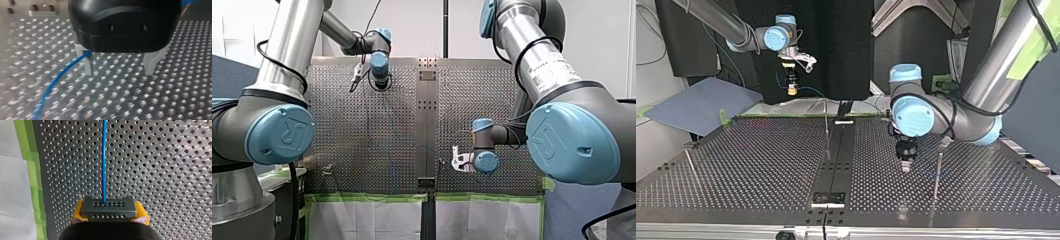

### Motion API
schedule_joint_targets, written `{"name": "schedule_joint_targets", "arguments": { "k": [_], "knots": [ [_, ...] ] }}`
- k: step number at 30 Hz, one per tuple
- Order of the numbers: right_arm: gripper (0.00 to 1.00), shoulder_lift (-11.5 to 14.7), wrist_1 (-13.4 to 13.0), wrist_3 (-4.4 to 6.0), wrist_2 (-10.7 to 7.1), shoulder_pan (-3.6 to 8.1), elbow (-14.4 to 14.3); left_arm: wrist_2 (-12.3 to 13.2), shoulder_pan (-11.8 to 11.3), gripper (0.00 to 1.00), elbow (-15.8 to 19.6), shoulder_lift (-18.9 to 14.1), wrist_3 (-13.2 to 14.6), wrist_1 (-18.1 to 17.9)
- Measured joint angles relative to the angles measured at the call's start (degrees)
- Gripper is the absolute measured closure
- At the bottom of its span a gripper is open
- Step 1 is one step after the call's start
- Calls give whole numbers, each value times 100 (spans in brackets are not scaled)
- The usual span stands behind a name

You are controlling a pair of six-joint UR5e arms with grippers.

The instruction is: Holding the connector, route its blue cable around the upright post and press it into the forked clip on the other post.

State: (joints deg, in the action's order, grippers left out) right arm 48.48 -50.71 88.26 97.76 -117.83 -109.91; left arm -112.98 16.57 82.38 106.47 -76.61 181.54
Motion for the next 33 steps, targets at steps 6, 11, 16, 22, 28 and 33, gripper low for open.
{"name": "schedule_joint_targets", "arguments": {
  "k": [6, 11, 16, 22, 28, 33],
  "knots": [
    [100, -2, -30, 25, -5, 15, 1, -193, 155, 0, 178, 203, 210, -33],
    [100, -2, -38, 42, -16, 30, 0, -422, 264, 0, 399, 331, 395, -148],
    [100, -1, -46, 66, -26, 33, 1, -654, 330, 0, 521, 482, 518, -174],
    [100, -1, -35, 70, -28, 34, 1, -940, 462, 0, 547, 756, 644, -224],
    [100, 0, -29, 77, -28, 35, 1, -1139, 543, 0, 593, 1048, 650, -315],
    [100, 1, -34, 100, -28, 36, 2, -1216, 587, 0, 653, 1231, 662, -344]
  ]
}}
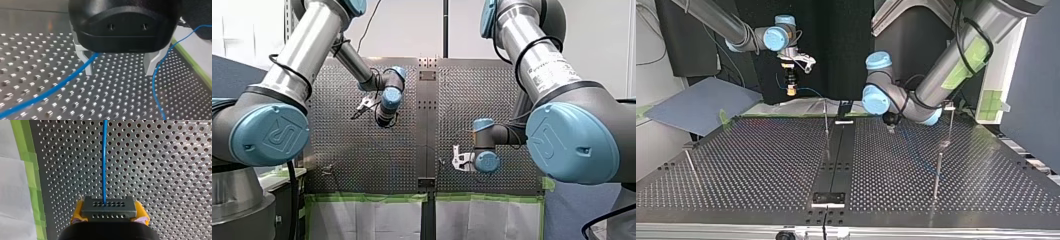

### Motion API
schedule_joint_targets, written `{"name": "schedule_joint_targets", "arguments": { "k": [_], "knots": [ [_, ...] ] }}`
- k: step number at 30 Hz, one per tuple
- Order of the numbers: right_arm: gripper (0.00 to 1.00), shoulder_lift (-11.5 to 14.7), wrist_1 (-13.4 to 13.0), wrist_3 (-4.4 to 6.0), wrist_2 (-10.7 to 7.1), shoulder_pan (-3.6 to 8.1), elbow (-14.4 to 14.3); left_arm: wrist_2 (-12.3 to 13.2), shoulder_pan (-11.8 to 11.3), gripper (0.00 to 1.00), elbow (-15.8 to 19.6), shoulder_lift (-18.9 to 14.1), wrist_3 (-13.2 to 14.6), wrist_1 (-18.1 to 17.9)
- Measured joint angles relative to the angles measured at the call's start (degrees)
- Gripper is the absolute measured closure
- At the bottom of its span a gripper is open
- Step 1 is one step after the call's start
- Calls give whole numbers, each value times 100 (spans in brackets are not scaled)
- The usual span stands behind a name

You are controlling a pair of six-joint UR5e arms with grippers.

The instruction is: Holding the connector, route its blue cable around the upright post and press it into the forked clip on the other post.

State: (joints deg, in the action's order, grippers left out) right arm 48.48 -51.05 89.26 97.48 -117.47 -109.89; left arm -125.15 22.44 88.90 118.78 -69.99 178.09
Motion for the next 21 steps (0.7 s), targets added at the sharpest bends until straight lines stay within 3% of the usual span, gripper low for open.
{"name": "schedule_joint_targets", "arguments": {
  "k": [8, 21],
  "knots": [
    [100, 0, 10, 6, -6, 0, 2, 55, 167, 0, 14, 274, -94, -168],
    [100, -1, -3, 9, -9, 0, 2, 299, 388, 0, 42, 297, -425, -289]
  ]
}}
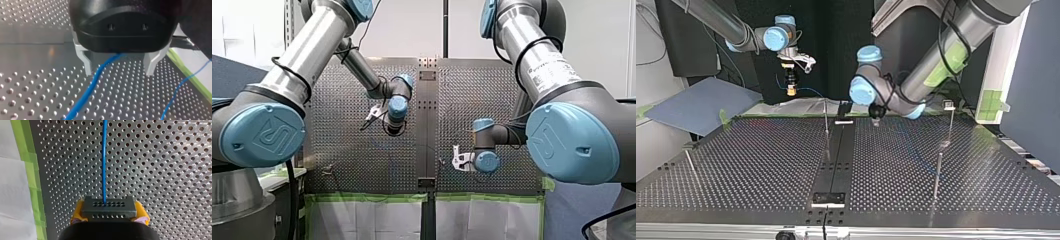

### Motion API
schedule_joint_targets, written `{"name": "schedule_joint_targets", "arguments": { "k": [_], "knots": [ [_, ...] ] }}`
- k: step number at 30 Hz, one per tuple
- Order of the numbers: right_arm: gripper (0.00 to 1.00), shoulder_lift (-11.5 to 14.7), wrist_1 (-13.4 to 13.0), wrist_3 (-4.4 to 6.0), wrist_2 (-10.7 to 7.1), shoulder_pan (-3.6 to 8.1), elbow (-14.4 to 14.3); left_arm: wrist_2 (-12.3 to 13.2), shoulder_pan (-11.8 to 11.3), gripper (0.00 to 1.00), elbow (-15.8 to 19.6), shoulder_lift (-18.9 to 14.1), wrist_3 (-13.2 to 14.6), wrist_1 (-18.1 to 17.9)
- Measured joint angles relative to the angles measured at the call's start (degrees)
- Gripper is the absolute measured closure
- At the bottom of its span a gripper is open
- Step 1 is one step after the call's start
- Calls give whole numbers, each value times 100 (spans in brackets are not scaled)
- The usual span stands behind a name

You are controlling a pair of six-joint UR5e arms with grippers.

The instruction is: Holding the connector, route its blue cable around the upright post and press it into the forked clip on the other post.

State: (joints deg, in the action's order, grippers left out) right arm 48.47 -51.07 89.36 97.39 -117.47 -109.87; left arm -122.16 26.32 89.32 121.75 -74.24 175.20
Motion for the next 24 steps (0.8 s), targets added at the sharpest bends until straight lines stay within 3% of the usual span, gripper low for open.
{"name": "schedule_joint_targets", "arguments": {
  "k": [14, 24],
  "knots": [
    [100, 1, -62, 39, -17, 17, 3, 43, 44, 0, 440, 1, -57, -286],
    [100, 1, -68, 40, -89, 12, 3, 242, 95, 0, 460, 61, -345, -504]
  ]
}}
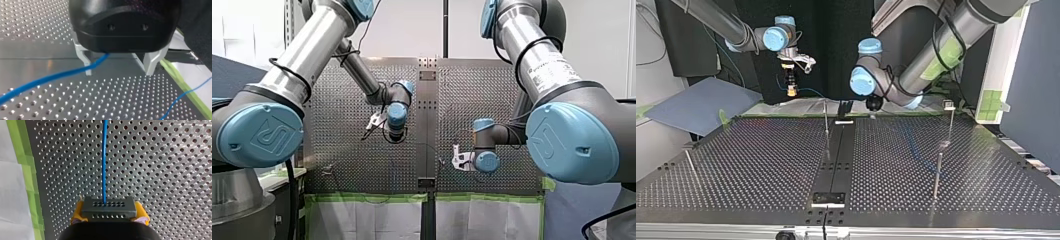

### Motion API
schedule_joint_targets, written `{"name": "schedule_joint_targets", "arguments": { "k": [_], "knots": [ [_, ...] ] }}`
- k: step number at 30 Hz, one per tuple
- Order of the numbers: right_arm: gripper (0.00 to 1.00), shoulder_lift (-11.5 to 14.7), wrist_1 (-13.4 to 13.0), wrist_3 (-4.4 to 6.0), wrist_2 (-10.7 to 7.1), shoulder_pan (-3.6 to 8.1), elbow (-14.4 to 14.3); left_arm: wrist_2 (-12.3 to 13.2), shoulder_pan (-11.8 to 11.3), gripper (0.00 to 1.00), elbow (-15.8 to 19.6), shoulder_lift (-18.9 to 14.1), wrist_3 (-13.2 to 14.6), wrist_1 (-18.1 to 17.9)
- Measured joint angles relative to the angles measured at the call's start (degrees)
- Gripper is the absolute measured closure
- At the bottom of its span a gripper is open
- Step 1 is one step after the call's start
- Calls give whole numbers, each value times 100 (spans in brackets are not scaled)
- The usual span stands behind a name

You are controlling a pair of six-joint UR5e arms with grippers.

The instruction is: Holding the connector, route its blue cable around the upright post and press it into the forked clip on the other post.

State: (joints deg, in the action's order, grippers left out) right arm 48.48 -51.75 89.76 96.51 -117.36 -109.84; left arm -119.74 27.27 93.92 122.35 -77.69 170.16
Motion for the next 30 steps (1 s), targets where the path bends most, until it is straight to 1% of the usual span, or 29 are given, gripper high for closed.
{"name": "schedule_joint_targets", "arguments": {
  "k": [4, 8, 11, 17, 21, 24, 27, 30],
  "knots": [
    [100, 0, -2, 0, -109, -13, 0, 33, 55, 0, 22, 161, -94, -45],
    [100, 0, -2, -3, -262, -22, 1, 178, 121, 0, 41, 275, -290, -226],
    [100, 0, -3, -9, -345, -25, 1, 230, 135, 0, 43, 295, -434, -341],
    [100, -1, -11, -22, -463, -35, 1, 226, 148, 0, 45, 302, -714, -429],
    [100, 0, -11, -26, -514, -38, 1, 249, 168, 0, 45, 311, -853, -517],
    [100, 0, -14, -30, -559, -38, 1, 254, 192, 0, 45, 376, -917, -536],
    [100, 0, -18, -33, -636, -39, 1, 254, 227, 0, 45, 484, -979, -580],
    [100, 0, -18, -40, -749, -43, 1, 259, 263, 0, 45, 541, -1060, -685]
  ]
}}
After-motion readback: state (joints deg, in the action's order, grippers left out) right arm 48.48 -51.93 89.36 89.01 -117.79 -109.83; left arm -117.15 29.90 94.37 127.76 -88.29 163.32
